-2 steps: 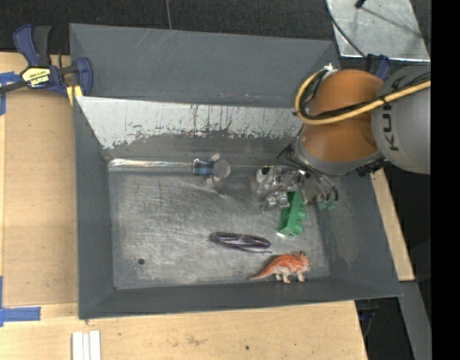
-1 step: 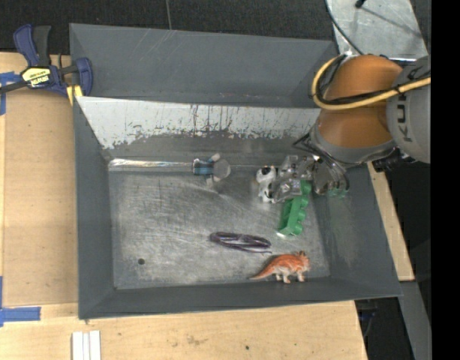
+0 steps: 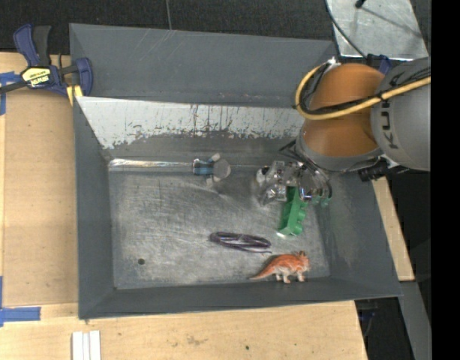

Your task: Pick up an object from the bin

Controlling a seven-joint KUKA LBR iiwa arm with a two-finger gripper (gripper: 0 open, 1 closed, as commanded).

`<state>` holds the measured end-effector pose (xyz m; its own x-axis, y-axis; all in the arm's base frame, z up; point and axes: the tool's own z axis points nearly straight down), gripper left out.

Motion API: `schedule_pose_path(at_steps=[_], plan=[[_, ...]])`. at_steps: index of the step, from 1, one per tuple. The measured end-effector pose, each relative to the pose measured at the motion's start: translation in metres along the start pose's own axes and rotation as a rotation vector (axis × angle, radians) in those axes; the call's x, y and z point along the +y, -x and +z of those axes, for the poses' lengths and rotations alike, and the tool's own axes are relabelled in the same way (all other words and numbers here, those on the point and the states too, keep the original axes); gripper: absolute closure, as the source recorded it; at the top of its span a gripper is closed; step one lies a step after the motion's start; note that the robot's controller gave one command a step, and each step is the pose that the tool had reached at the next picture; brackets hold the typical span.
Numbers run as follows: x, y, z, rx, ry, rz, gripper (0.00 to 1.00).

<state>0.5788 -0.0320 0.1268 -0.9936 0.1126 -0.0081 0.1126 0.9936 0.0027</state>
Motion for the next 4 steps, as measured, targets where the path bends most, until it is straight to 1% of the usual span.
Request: schedule_pose_path(at_steps=[1, 2, 3, 4], plan=[[-0.044, 0.03, -0.056, 0.002, -0.004, -0.012, 0.0], [-0.044, 0.03, -0.055, 0.004, -0.003, -0.012, 0.0], [-0.047, 0.035, -0.021, -0.003, -0.003, -0.073, 0.0], [-0.07, 0.048, 0.033, 0.001, -0.001, -0.106, 0.0]])
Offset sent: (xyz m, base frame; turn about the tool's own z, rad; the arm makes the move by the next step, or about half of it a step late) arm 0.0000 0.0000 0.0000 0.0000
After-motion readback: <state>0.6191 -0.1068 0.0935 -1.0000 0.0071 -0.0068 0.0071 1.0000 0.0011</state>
